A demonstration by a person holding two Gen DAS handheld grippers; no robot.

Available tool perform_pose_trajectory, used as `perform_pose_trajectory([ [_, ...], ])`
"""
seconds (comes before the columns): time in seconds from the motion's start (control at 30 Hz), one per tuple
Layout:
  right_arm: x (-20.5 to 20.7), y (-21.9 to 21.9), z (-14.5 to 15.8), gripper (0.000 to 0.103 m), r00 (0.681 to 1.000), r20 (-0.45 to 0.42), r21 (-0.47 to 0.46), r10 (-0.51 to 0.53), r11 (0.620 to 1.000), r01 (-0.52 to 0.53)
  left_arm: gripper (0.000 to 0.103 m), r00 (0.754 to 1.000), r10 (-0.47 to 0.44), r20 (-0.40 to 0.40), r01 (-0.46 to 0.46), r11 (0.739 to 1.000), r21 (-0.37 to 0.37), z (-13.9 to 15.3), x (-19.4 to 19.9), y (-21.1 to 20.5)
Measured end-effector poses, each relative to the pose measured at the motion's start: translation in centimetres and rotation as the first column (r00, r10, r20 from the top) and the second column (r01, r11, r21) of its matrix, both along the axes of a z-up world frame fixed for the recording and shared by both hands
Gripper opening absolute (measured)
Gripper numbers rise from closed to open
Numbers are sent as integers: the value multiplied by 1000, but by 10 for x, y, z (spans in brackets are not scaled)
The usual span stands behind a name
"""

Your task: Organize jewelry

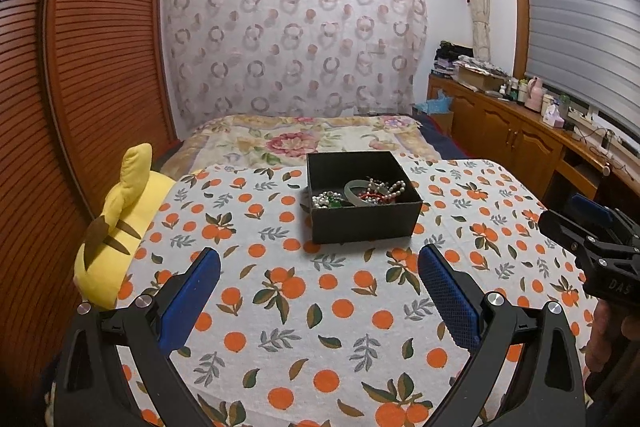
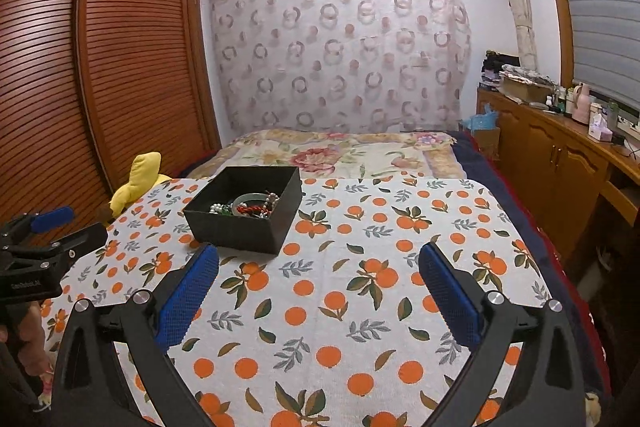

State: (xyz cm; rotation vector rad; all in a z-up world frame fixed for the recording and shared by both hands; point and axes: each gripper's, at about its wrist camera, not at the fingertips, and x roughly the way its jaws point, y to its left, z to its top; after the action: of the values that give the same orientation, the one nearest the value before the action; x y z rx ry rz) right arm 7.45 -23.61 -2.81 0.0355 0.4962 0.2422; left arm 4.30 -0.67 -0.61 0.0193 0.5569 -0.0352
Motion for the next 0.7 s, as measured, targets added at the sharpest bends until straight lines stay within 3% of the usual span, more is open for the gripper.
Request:
perform_pose_trajectory([
  [0.7,0,-1,-1,101,1000,0,-2,0,1000,0,95,1000,-4,5,4,1000,2,0,-2,-1],
])
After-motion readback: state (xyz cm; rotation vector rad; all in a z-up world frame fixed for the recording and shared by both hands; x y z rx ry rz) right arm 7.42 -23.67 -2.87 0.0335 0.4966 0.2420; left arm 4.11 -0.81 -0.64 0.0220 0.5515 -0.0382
